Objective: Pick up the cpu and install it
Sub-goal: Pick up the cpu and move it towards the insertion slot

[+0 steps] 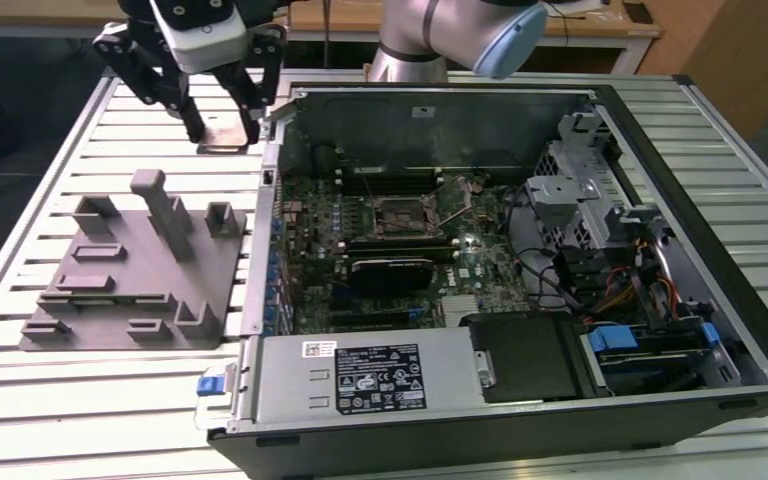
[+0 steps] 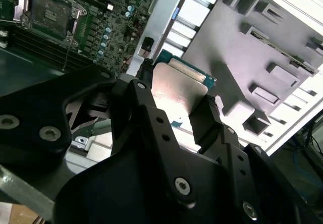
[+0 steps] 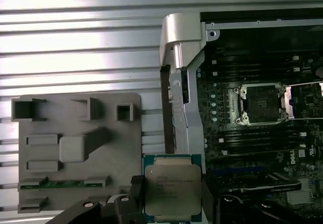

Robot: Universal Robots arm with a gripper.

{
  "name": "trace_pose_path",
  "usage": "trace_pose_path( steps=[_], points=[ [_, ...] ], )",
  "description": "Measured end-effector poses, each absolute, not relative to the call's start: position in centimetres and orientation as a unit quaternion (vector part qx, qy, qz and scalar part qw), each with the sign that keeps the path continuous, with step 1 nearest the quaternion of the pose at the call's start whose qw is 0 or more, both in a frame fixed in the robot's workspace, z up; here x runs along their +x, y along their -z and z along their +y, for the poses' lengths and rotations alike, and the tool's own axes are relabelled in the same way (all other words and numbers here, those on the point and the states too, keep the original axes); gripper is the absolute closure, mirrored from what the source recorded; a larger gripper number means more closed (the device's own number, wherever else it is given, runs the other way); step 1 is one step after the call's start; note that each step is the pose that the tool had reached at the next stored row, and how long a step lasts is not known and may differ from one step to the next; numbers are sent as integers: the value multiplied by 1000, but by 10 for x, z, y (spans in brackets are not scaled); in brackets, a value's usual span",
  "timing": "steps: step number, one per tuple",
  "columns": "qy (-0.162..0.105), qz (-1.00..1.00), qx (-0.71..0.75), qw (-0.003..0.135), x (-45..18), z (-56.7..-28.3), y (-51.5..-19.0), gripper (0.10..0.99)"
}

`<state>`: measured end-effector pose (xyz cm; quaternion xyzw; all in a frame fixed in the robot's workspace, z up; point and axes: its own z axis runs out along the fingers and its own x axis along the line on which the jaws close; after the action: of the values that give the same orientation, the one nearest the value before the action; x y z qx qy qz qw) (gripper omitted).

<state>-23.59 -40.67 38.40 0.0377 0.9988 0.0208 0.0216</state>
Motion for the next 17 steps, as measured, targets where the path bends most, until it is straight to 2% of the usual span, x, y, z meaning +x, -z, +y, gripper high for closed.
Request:
trace_pose_path(
  steps=[17],
  points=[
    [-21,999,38,22,-206,-407,-384,545]
  ],
)
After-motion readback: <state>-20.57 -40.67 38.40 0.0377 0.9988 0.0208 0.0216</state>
